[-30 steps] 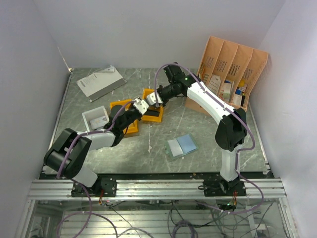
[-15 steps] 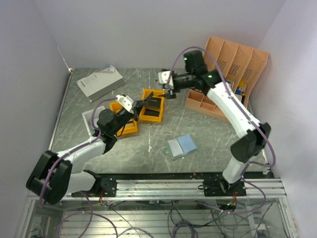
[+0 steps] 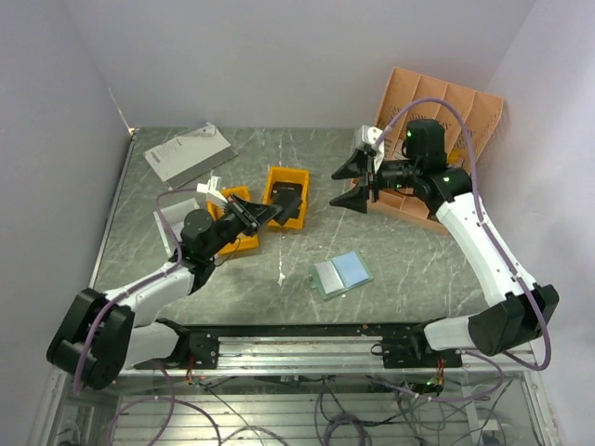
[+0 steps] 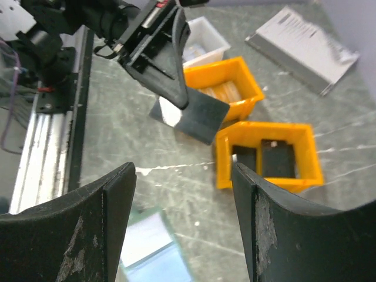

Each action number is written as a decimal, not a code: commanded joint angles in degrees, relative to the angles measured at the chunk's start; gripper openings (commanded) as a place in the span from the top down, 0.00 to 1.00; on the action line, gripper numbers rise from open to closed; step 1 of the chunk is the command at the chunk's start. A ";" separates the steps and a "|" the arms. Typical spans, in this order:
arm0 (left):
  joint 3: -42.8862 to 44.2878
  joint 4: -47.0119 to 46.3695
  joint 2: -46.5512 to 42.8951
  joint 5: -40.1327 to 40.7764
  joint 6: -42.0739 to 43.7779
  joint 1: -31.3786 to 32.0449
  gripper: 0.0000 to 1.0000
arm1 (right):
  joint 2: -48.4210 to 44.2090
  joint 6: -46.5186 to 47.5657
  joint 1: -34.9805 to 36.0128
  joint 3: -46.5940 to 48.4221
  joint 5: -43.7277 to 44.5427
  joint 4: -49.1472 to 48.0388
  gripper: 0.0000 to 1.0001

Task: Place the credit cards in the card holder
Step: Pick up the credit card from the storage box.

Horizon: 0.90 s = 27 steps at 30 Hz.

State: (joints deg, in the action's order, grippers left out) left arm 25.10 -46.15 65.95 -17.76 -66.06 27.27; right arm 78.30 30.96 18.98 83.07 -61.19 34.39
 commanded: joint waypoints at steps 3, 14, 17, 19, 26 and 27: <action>5.43 7.23 6.38 -6.38 -37.43 -0.55 0.93 | -1.03 -19.94 -2.18 -9.48 -7.97 -16.27 0.34; 9.40 8.99 7.20 -13.68 -47.53 0.08 0.93 | -3.06 -47.33 -6.19 -19.85 -15.47 -43.22 0.36; 9.25 7.48 5.90 -13.37 -46.59 0.15 0.93 | -3.80 -59.66 -7.93 -23.03 -14.54 -52.22 0.36; 8.66 3.76 5.92 -13.87 -46.61 0.28 0.93 | -4.11 -68.33 -8.13 -25.12 -12.29 -58.00 0.36; 5.26 -20.75 11.02 -16.44 -47.94 1.43 0.93 | -2.78 -90.90 -7.60 -27.17 -11.20 -68.33 0.38; 5.04 -23.76 12.09 -16.73 -48.55 1.78 0.93 | -2.44 -93.16 -7.38 -26.61 -11.49 -68.10 0.38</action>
State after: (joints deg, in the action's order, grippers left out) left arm 31.59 -52.47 74.74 -31.11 -112.53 27.97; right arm 75.16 -46.37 11.05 54.43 -72.86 -26.76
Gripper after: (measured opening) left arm 0.071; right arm 0.621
